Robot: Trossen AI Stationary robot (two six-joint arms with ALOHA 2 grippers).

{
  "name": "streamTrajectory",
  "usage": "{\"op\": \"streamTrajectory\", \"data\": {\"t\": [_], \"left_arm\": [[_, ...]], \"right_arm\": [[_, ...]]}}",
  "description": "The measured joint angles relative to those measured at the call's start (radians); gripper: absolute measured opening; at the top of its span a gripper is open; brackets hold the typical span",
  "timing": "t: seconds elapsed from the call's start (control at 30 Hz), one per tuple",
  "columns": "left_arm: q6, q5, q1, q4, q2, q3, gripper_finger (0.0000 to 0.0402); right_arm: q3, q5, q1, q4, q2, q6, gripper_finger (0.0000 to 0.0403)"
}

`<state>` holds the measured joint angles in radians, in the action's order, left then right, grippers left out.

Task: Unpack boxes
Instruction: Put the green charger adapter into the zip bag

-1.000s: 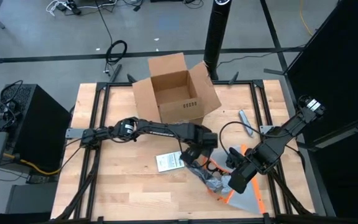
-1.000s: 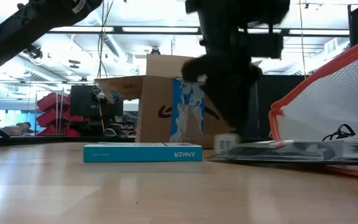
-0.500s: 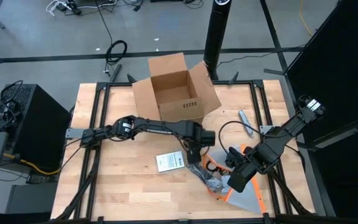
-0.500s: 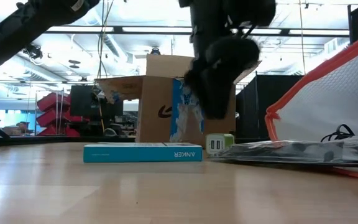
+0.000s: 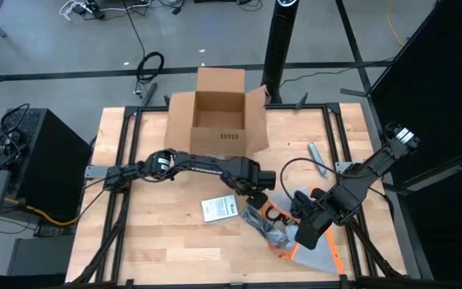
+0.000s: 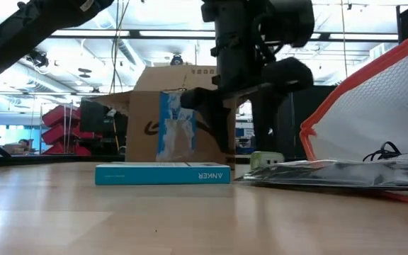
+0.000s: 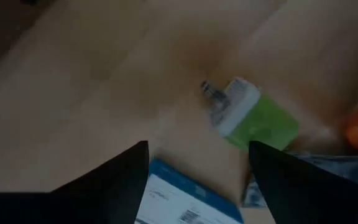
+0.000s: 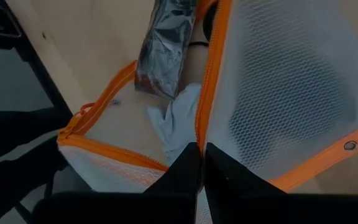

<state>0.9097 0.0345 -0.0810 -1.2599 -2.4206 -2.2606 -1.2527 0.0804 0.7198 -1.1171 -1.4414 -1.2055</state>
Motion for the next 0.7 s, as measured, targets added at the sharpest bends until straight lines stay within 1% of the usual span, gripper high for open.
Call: {"op": "streamTrajectory", "data": {"t": [0.17,0.33,0.47,0.57,0.7], "left_arm": [[0.125,-0.03,-0.009,0.047,0.0,0.018,0.0271],[0.266,-0.044,-0.036,0.099,-0.001,0.02,0.0259],[0.431,0.015,-0.057,0.178,-0.001,0.02,0.0246],[0.489,0.038,-0.062,0.23,-0.001,0.02,0.0241],[0.55,0.084,-0.066,0.215,-0.001,0.024,0.024]], "right_arm": [[0.0,0.006,0.013,0.009,0.0,0.023,0.0],[0.0,0.023,0.031,0.013,0.0,0.04,0.0],[0.0,0.03,0.038,0.02,0.0,0.066,0.0],[0.0,0.046,0.038,0.04,0.0,0.09,0.0],[0.0,0.056,0.04,0.059,0.0,0.102,0.0]]}}
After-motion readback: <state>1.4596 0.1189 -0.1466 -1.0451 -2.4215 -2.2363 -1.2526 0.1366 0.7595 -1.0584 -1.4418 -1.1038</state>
